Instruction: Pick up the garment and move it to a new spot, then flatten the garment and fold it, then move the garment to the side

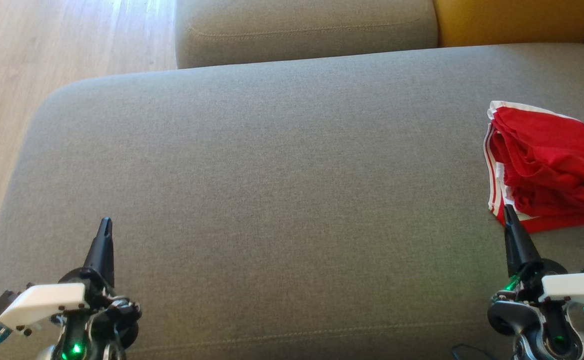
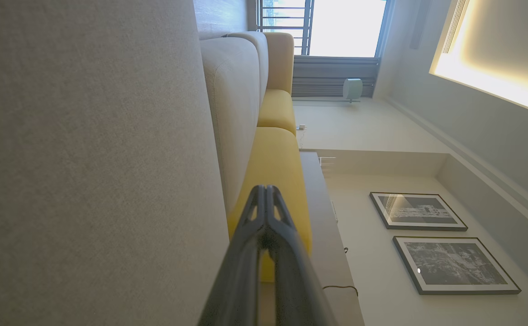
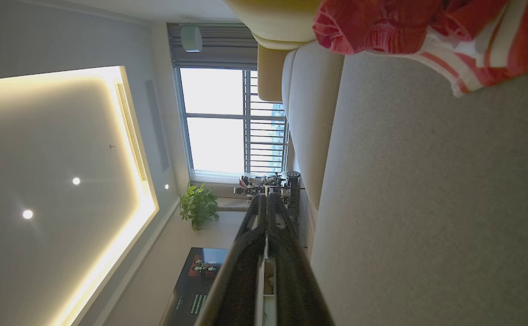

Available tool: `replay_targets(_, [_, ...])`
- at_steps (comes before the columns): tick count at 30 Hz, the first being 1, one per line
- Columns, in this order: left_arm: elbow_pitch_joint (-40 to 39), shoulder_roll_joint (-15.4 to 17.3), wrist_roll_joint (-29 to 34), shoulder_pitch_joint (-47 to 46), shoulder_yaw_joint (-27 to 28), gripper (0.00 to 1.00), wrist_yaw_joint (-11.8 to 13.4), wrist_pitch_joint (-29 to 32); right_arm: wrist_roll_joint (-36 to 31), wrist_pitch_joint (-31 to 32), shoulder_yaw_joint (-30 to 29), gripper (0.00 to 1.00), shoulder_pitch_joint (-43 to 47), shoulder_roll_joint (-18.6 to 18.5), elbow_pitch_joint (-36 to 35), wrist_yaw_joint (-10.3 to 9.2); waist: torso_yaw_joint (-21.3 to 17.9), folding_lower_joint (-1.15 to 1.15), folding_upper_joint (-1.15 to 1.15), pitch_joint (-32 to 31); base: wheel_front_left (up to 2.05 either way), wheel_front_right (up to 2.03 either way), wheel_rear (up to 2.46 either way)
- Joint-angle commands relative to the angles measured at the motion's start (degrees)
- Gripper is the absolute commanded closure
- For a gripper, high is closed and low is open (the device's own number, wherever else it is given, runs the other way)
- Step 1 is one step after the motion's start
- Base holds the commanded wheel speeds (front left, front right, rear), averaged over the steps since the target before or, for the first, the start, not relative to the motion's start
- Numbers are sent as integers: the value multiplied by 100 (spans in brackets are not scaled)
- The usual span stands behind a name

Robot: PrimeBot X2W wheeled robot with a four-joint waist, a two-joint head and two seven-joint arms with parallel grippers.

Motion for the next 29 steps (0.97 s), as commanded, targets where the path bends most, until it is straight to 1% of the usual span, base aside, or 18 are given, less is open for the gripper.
replay_targets(1, [-156, 72, 19, -298, 211, 100, -42, 28, 7, 46, 100, 100, -281, -68, -185, -1, 0, 0, 0, 0, 0, 0, 0])
replay_targets(29, [-153, 34, 64, -302, 263, 100, -42, 70, -25, 77, 62, 100, -284, -41, -182, -1, 0, 0, 0, 0, 0, 0, 0])
